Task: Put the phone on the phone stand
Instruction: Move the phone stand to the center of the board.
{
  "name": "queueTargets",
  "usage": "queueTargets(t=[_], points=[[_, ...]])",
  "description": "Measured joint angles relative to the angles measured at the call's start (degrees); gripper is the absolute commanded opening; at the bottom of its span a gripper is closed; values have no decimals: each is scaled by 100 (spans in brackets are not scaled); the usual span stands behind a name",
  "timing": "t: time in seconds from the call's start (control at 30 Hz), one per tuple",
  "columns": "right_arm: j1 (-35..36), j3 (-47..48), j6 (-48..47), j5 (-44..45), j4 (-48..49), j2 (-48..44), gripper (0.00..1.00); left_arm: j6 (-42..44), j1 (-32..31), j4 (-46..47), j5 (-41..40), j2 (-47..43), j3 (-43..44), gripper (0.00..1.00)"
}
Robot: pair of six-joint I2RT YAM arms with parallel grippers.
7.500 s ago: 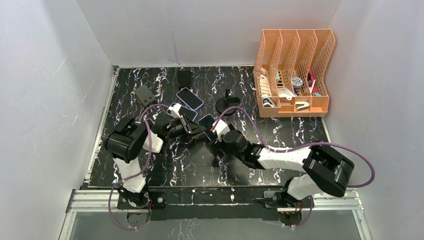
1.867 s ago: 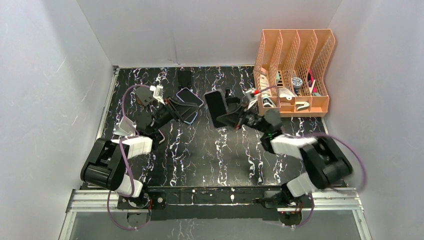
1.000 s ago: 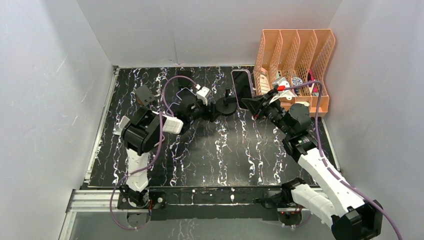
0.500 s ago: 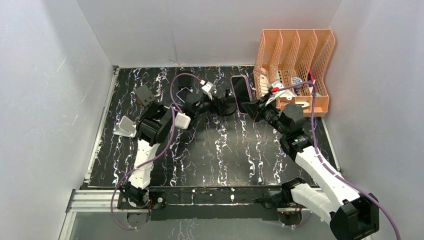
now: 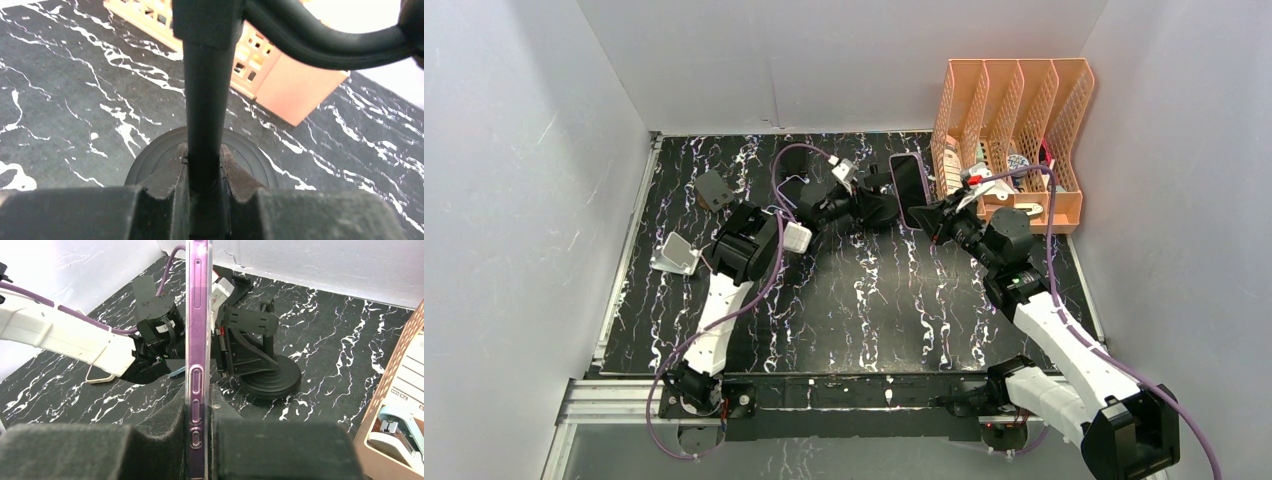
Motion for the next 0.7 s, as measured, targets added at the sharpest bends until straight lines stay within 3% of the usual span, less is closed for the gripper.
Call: queueTargets(t=[0.13,0.3,0.7], points=[[-13,-79,15,-2,0,-2,1,-20,2,179,109,-44,-170,0],[-44,-476,179,-345,219,-107,1,131,-57,595,-61,-511,-1139,0],[-46,-732,472,-1534,538,-103,1,820,-546,802,-1298,-1928,-3401,0]])
